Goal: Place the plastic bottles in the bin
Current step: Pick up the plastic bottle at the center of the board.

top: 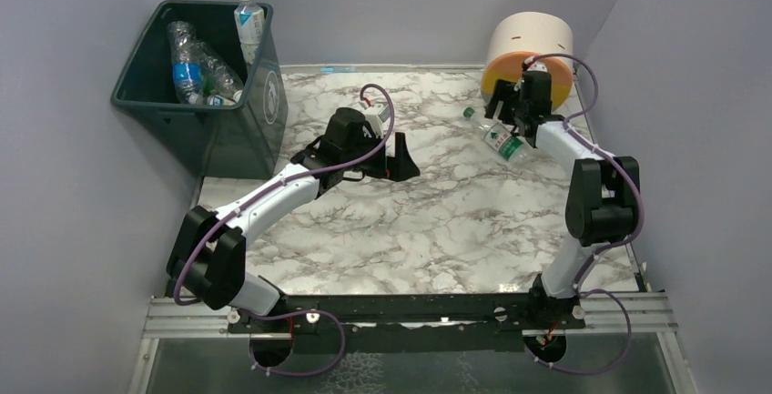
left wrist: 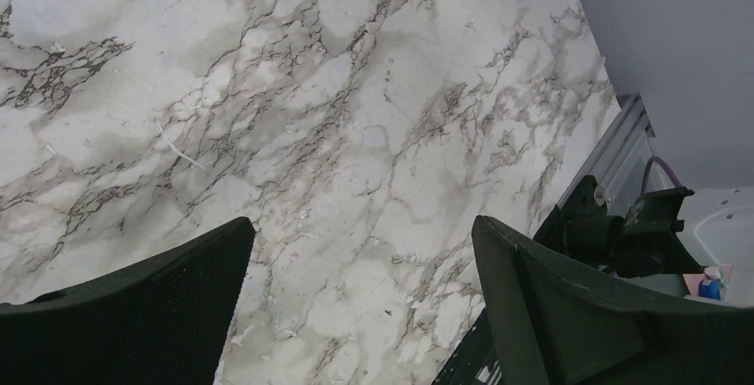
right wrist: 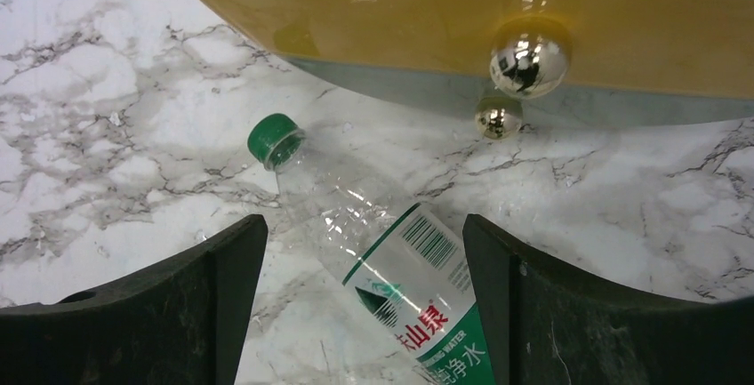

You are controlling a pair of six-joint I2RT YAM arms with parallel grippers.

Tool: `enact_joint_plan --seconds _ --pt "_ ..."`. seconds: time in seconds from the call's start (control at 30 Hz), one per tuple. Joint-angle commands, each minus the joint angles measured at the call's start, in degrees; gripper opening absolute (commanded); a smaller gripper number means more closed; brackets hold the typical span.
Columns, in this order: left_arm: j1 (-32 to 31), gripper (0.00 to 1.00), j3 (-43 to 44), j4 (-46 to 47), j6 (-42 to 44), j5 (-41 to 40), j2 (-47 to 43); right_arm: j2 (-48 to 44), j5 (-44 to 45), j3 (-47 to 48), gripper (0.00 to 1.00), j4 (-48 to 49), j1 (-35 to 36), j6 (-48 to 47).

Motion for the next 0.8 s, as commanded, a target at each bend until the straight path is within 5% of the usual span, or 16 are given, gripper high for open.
enact_joint_plan --seconds 0.0,0.77 --pt "-0.3 0.99 2.0 0.1 0.8 0.0 0.1 1.8 -1.5 -2.6 0.84 1.6 0.1 -0.6" --pt "-0.7 0.99 0.6 1.1 -0.8 -0.1 -0.5 -5.8 -10.3 -16.9 0.83 4.1 2.2 4.5"
